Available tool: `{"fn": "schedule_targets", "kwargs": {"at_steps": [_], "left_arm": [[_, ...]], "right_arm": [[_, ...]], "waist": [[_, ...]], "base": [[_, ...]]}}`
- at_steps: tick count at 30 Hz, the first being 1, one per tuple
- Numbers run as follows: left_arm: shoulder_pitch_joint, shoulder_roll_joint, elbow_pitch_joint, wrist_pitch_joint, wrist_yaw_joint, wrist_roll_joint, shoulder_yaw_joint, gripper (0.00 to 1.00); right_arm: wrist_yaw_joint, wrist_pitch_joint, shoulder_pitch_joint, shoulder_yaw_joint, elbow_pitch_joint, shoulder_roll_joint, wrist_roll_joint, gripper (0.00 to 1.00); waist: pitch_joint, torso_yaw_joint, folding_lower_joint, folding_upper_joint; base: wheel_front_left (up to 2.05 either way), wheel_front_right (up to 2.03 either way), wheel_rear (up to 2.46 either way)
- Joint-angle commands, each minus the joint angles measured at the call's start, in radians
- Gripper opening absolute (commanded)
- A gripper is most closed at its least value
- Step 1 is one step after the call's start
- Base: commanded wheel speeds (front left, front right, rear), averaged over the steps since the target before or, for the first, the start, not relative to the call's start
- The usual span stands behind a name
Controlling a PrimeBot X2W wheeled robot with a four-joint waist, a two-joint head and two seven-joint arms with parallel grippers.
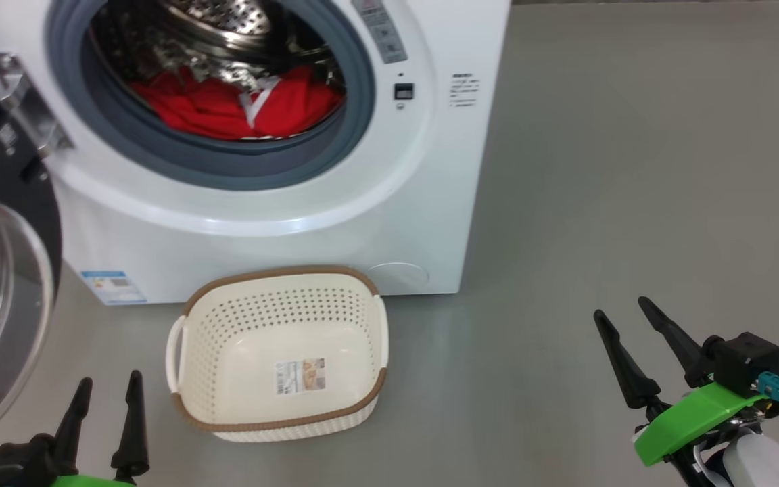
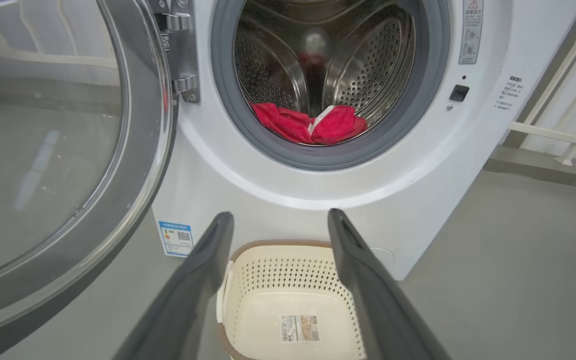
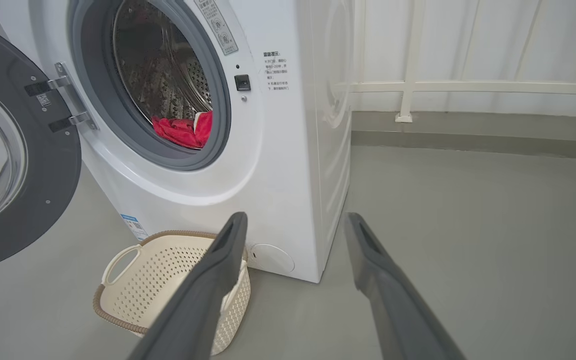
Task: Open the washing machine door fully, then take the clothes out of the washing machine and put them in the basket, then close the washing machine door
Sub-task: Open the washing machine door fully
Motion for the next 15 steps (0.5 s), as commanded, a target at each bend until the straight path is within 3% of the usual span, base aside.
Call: {"fn": "schedule_targets", "kwargs": {"at_steps": [1, 15], "left_arm": [[-0.008, 0.032, -0.030, -0.008, -0.003, -0.015, 0.029, 1.00], [0.021, 0.045, -0.075, -0.008, -0.003, -0.039, 0.012, 1.00]], "right_arm": [[0.002, -0.012, 0.007, 0.009, -0.027, -0.016, 0.008, 1.00], [0.002, -0.012, 0.034, -0.017, -0.044, -0.021, 0.005, 1.00]], "waist": [[-0.009, -0.028, 0.0000, 0.0000], [-0.014, -0.072, 0.0000, 0.0000]], "base": [[0.00, 0.00, 0.00], [0.00, 0.00, 0.00]]}}
